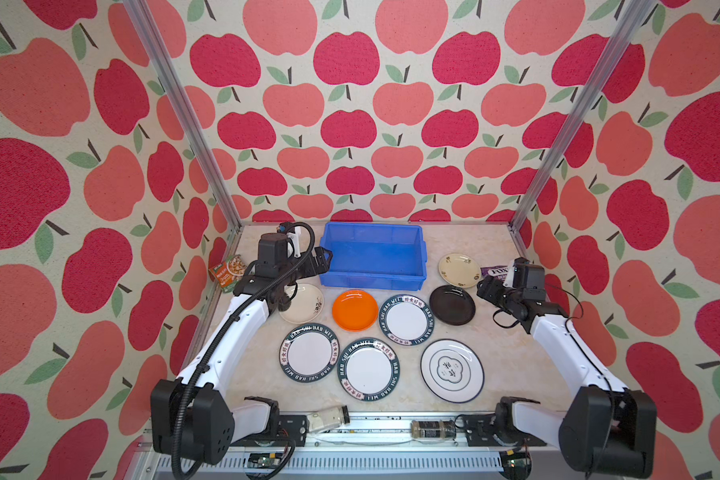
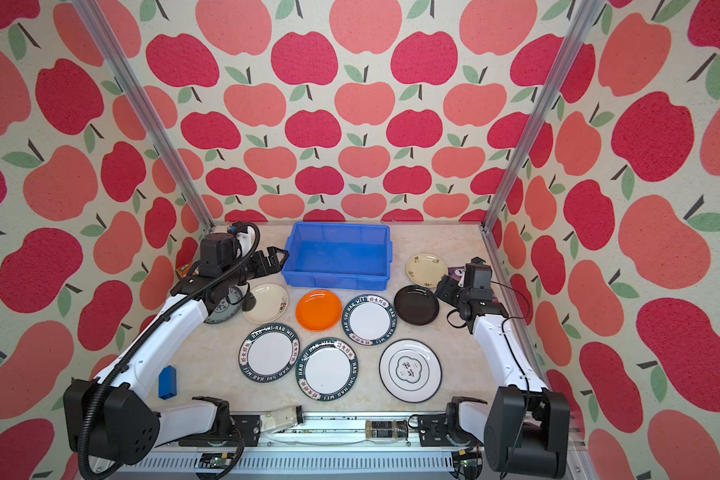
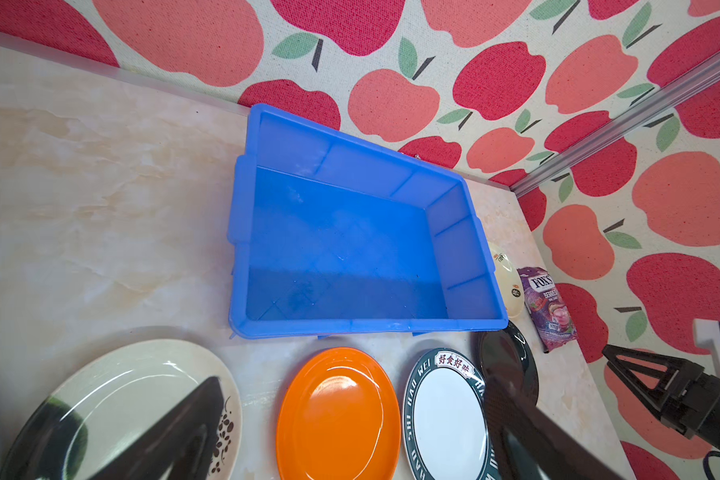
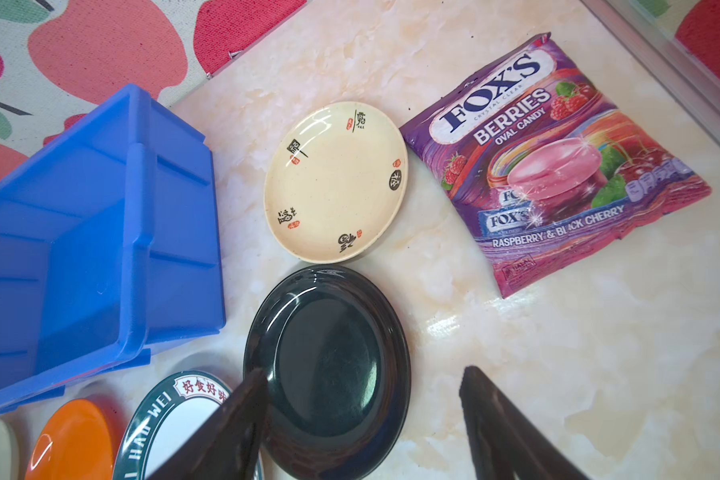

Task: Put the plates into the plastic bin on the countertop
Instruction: 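Lower the right gripper onto the cream plate's rim and close it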

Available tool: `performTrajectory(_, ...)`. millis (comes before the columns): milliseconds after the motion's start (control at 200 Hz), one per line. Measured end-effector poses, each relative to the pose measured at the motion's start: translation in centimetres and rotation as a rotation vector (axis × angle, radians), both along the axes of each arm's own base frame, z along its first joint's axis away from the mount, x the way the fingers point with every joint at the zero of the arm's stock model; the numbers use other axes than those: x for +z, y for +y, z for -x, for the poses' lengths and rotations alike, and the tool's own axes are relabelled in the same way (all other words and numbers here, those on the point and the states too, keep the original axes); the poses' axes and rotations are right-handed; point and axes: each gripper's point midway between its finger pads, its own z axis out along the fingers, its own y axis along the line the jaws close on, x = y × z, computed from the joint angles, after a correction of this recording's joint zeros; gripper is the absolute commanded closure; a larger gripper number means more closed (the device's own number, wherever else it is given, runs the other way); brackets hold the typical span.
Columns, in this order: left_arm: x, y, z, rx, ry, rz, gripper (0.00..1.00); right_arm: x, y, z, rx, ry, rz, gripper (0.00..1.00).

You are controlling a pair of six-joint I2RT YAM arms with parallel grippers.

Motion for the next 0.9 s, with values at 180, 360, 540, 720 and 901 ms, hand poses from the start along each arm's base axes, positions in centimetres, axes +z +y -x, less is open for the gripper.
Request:
performTrajectory(180,-0.1,-1.2,-1.2,-0.034,0.008,0.052,0.02,-2.7,-1.9,-2.6,-0.075,0.047,-0.133,0.38)
performTrajectory(360,-0.3,-1.9,-2.1,-0.061,0.015,0.113,0.03,-4.6,-1.5,-5.4,-0.095,0.048,-0.239,0.42)
performTrajectory(540,0.3,-1.6,-3.1,-0.069,0.006,0.197,0.04,-5.6,-1.3,-7.0,-0.119,0.061,-0.292,0.51)
performTrajectory(720,0.1,-0.9,-3.8,-0.064,0.004,0.239,0.05,-6.3,-0.7,-8.3,-0.115,0.072,-0.298,0.52)
performTrajectory(901,-1.1,-0.4,-4.2,-0.058,0.023,0.272,0.06,-7.4,-0.3,-9.1,-0.116,0.095,-0.289,0.56)
